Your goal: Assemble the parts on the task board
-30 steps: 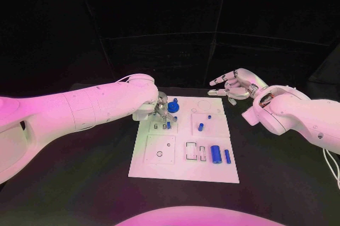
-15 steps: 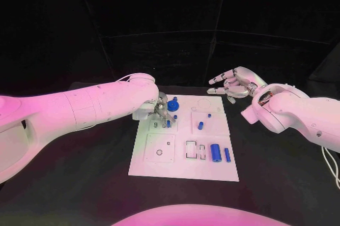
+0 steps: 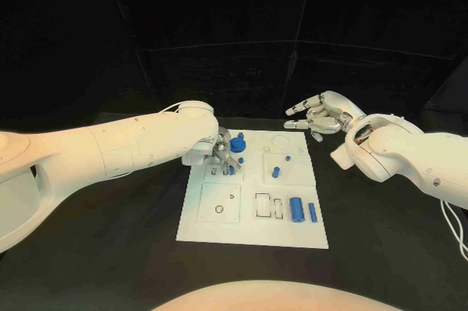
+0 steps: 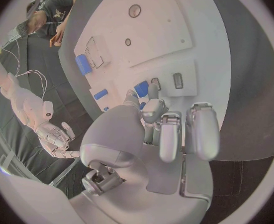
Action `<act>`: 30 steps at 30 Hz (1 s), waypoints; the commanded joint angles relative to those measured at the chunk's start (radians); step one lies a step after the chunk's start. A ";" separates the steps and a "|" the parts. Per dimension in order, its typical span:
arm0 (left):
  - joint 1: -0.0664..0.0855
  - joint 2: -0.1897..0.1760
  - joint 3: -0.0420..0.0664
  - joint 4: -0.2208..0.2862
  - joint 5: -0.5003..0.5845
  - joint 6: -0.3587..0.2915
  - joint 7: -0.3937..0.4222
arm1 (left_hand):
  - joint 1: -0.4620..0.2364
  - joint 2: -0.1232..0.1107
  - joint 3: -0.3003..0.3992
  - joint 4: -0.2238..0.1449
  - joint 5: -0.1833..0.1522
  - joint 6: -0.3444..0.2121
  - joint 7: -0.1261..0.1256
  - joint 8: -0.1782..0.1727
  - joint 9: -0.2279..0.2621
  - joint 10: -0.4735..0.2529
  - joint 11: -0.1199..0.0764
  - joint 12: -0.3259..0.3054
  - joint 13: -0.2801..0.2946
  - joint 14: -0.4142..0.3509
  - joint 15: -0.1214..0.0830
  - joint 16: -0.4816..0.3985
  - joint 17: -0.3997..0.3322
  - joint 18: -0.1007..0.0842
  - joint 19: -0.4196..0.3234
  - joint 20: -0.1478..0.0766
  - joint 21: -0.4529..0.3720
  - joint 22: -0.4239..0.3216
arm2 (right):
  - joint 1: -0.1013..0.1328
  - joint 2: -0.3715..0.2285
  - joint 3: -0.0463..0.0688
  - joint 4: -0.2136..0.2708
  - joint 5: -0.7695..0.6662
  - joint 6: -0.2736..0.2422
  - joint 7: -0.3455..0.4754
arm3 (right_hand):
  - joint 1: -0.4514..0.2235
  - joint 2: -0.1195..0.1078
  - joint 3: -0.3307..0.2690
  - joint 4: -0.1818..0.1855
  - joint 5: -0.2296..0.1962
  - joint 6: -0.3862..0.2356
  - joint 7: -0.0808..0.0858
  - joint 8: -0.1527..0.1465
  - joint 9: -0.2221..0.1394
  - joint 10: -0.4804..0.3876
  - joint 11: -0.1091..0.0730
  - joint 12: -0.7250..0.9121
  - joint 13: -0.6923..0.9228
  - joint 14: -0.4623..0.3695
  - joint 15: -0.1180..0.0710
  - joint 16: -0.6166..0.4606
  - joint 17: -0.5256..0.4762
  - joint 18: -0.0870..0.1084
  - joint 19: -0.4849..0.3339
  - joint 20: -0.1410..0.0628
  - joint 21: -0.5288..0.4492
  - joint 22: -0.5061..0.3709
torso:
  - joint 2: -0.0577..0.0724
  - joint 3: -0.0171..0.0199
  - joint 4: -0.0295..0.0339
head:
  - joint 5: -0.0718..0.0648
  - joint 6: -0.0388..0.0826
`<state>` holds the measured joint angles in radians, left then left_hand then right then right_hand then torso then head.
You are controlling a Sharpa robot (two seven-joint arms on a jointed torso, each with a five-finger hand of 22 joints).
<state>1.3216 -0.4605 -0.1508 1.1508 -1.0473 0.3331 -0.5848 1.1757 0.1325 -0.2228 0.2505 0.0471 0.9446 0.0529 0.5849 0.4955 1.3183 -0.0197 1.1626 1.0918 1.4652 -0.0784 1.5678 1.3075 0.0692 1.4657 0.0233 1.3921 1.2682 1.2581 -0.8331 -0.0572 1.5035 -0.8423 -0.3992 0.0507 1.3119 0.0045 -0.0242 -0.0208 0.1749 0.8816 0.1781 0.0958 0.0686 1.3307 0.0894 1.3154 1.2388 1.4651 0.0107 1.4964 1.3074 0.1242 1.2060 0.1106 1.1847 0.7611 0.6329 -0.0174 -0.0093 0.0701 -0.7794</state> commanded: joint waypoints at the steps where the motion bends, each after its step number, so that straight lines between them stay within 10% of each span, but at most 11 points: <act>1: 0.001 0.001 0.000 0.002 0.005 -0.007 0.006 | 0.016 0.001 0.006 -0.009 0.002 -0.011 0.000 0.007 0.003 -0.005 0.001 0.001 0.002 0.106 -0.002 0.003 0.263 -0.010 0.001 0.004 0.005 0.001 | 0.002 0.002 0.001 -0.001 -0.001 0.006 0.002 | 0.003 0.009 -0.007 0.001 0.006 -0.002 -0.004 0.006 0.000 -0.004 -0.004 -0.001 0.001 0.064 -0.004 -0.005 0.075 0.020 -0.004 0.001 -0.005 -0.001 | 0.000 0.0004 0.0001 | 0.000 0.000; 18: -0.002 -0.010 0.000 0.025 0.027 -0.055 0.015 | 0.275 0.050 0.241 -0.229 0.004 -0.057 -0.007 -0.010 0.005 -0.029 -0.009 -0.037 -0.022 0.106 -0.012 0.003 0.263 -0.006 -0.011 -0.006 -0.008 -0.016 | 0.002 0.014 0.001 -0.014 -0.001 0.014 -0.002 | 0.007 0.013 -0.011 0.000 0.017 -0.003 -0.004 0.008 0.000 -0.004 -0.004 -0.001 0.001 0.063 -0.005 -0.008 0.070 0.021 -0.005 0.000 -0.009 -0.007 | 0.000 0.0002 0.0004 | 0.001 -0.006; 30: -0.003 -0.057 0.000 0.063 0.031 -0.136 0.018 | 0.080 -0.100 0.664 -0.320 0.009 -0.052 0.006 0.000 0.022 -0.019 -0.003 -0.071 -0.051 0.106 -0.005 0.003 0.263 -0.004 -0.013 0.005 -0.020 -0.019 | 0.002 0.017 0.001 -0.020 -0.001 0.018 -0.001 | 0.007 0.014 -0.013 0.000 0.020 -0.003 -0.004 0.008 0.000 -0.005 -0.004 -0.001 0.000 0.062 -0.005 -0.009 0.068 0.021 -0.007 0.000 -0.010 -0.010 | 0.000 0.0011 0.0010 | 0.003 -0.007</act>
<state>1.3176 -0.5133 -0.1508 1.2068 -1.0242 0.2471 -0.5767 1.2732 0.0402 0.2503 0.0918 0.0498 0.8901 0.0520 0.5750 0.5123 1.2968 -0.0230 1.0955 1.0412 1.4652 -0.0857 1.5678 1.3074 0.0692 1.4565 0.0253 1.3788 1.2487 1.2580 -0.8173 -0.0573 1.4838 -0.8424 -0.3890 0.0462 1.3157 0.0083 -0.0315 -0.0192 0.1893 0.8816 0.1781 0.1006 0.0686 1.3307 0.0893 1.3154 1.2389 1.4651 0.0107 1.4926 1.3073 0.1404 1.2060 0.1106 1.1808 0.7524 0.6325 -0.0170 -0.0082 0.0717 -0.7874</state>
